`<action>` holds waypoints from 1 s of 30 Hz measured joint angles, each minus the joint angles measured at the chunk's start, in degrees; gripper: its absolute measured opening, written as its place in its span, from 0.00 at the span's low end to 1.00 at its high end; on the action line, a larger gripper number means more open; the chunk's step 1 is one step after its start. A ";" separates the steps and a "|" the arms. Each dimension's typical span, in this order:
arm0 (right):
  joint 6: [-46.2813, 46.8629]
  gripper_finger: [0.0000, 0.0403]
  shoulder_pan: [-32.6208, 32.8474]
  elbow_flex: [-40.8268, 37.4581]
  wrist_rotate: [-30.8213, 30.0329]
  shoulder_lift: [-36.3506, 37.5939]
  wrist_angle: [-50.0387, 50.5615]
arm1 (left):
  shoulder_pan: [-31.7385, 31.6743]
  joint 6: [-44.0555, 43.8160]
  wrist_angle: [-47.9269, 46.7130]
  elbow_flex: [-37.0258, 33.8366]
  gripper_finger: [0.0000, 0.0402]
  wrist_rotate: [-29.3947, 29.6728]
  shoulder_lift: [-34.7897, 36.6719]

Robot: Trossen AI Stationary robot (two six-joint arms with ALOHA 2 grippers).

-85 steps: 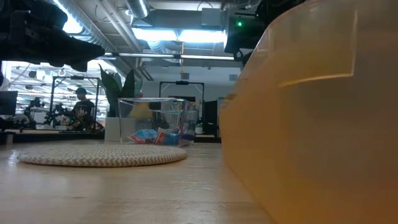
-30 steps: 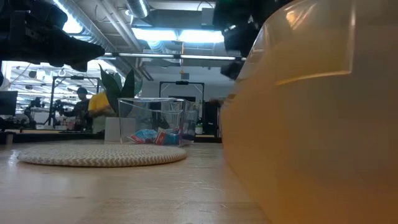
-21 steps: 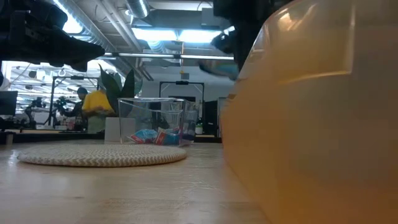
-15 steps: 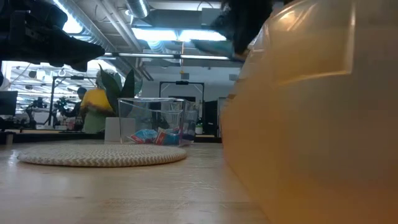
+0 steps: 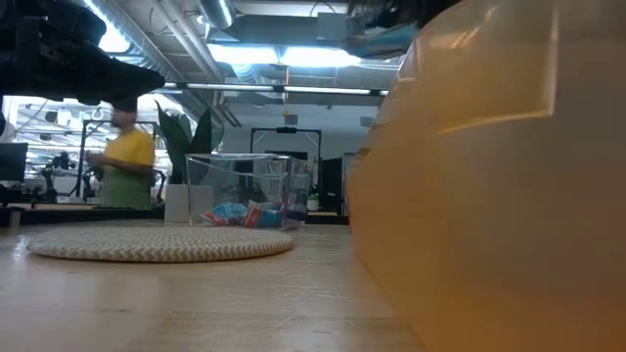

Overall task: Pick and place Granola Bars by type
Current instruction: Put the yellow granola bar into the orange bin

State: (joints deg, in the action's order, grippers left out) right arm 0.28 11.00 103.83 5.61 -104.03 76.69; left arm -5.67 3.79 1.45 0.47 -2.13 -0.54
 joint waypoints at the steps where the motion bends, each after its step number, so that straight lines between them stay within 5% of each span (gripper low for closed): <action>1: 2.39 0.10 1.00 0.00 0.00 0.00 0.07 | 0.02 -0.02 0.00 0.00 0.14 0.00 0.00; 16: 29.53 0.09 14.38 -0.02 -6.82 -0.84 -7.62 | 0.01 -0.02 0.00 0.00 0.14 0.00 0.01; 30: 34.24 0.10 22.26 -0.07 -6.49 -14.11 -11.66 | 0.00 -0.02 0.00 0.00 0.14 0.02 0.02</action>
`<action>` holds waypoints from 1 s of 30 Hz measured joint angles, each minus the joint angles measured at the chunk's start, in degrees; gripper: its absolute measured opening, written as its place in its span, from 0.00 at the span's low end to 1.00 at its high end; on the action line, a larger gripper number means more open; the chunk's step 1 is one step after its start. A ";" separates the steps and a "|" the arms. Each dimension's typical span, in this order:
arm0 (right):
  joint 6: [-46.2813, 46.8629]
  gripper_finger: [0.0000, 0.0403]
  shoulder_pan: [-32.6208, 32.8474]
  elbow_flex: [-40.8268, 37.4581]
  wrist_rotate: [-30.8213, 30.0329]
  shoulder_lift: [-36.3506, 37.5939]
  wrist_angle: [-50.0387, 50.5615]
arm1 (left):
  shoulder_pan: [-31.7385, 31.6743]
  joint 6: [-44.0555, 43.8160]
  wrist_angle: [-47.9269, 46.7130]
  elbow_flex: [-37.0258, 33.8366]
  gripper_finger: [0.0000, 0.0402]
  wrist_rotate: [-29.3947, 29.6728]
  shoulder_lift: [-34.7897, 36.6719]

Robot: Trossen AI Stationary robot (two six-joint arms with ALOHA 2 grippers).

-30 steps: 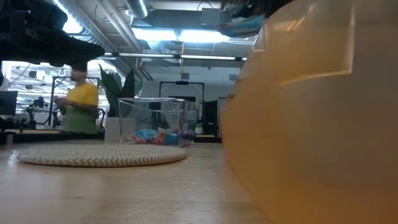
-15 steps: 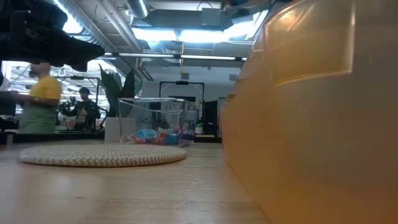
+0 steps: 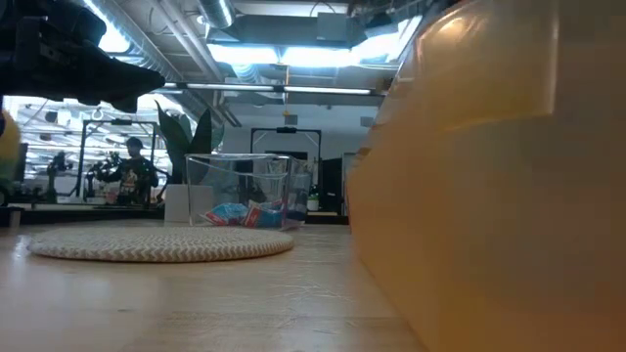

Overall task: Pick and place Granola Bars by type
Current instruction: Put the yellow granola bar into the orange bin

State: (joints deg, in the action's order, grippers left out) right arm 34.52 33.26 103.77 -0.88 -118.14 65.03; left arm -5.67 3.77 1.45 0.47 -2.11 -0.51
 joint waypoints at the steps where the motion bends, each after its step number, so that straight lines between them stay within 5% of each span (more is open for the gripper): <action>1: -0.05 0.09 0.43 0.00 0.84 -1.05 0.00 | 0.01 0.02 0.00 0.00 0.14 -0.01 -0.02; 9: -0.21 0.09 3.79 -0.02 3.97 -6.79 -0.12 | 0.00 0.00 0.00 0.00 0.14 -0.02 -0.02; 30: -2.10 0.11 5.05 -7.30 3.03 -7.86 -10.26 | 0.02 0.02 0.00 0.00 0.14 -0.02 -0.01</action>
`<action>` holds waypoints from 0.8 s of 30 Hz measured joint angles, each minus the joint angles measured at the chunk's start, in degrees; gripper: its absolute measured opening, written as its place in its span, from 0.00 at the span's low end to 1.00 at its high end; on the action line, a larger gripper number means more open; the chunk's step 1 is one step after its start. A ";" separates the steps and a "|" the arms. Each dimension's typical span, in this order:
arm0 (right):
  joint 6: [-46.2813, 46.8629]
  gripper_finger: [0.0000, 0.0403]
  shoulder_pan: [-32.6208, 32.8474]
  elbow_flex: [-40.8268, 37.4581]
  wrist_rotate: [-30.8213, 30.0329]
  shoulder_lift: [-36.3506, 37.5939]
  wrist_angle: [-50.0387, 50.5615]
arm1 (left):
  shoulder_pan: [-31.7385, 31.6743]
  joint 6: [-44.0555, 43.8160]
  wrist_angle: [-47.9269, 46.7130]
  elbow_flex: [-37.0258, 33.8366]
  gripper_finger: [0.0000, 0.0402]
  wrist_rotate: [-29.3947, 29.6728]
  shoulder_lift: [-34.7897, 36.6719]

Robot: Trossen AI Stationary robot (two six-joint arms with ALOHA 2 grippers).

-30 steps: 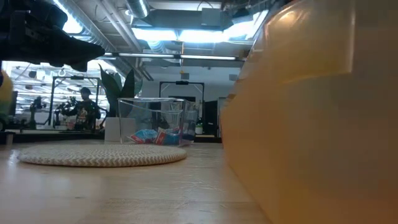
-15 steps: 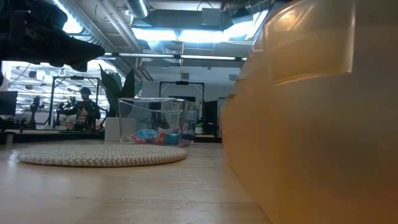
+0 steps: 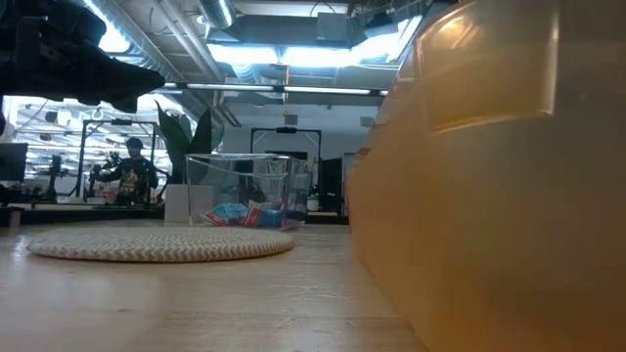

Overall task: Pick and place Granola Bars by type
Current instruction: Put the yellow granola bar into the orange bin, then return to Home Position

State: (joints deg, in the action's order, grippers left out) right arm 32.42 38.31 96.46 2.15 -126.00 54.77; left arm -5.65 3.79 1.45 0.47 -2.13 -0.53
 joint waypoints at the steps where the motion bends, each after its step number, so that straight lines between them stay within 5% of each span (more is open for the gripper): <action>1: 0.08 0.10 -0.01 -0.12 0.00 0.00 -0.02 | -0.01 -0.02 0.00 0.00 0.14 0.00 0.00; 10: 0.13 0.15 -0.54 1.24 -0.03 0.00 0.13 | 0.00 -0.02 0.00 0.00 0.14 0.00 0.01; 24: -12.91 0.62 -3.61 6.95 -7.70 2.88 16.03 | 0.00 0.00 0.00 0.00 0.14 0.00 -0.01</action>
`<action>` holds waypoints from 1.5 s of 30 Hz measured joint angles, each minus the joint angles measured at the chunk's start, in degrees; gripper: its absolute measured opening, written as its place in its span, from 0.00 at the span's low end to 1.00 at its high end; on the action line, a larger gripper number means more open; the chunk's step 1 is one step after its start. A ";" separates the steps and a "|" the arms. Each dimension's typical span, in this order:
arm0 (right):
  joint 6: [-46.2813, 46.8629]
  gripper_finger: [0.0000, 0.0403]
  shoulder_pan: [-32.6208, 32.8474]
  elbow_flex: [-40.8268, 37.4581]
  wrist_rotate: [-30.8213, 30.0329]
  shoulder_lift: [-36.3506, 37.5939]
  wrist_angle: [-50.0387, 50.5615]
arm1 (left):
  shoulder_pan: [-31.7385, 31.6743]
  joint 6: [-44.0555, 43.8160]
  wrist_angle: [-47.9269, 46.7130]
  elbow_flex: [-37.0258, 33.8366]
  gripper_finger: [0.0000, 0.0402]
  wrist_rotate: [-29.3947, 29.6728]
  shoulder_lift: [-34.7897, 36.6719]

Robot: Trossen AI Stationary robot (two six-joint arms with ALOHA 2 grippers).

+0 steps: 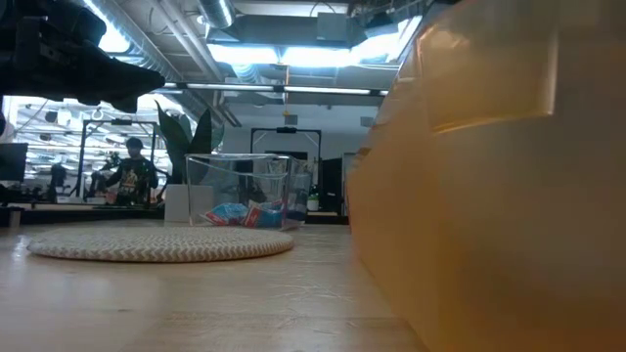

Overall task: Pick and place Granola Bars by type
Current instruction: Return to Home Position

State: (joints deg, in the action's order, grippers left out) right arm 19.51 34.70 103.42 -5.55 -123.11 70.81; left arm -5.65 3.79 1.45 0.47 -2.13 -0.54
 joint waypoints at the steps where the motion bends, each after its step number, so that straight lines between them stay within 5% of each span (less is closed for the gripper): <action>1: -0.94 0.63 -0.42 0.00 -1.48 1.11 0.38 | -0.02 -0.02 0.00 0.00 0.14 0.00 0.00; 9: -9.73 0.66 -7.75 0.04 -16.04 13.59 -1.36 | 0.00 -0.01 0.00 0.00 0.14 0.00 0.02; 15: -20.62 0.64 -18.08 -6.53 -17.76 26.30 -12.47 | 0.00 0.00 0.00 0.00 0.14 0.00 0.00; 20: -27.59 0.63 -28.35 -20.12 -12.48 38.76 -25.46 | 0.00 -0.01 0.00 0.00 0.14 0.00 0.01; 27: -28.80 0.63 -37.35 -49.16 1.27 59.17 -50.35 | -0.02 -0.01 0.00 0.00 0.14 0.00 0.00; 35: -17.13 0.63 -34.66 -79.88 7.70 82.81 -74.36 | 0.00 -0.02 0.00 0.00 0.14 0.00 0.01; 45: -13.79 0.63 -29.40 -95.86 7.65 106.67 -76.63 | 0.00 0.00 0.00 0.00 0.14 0.00 0.00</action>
State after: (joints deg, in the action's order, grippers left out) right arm 5.72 5.30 7.56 2.10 -16.44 -5.82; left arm -5.65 3.79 1.45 0.47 -2.13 -0.54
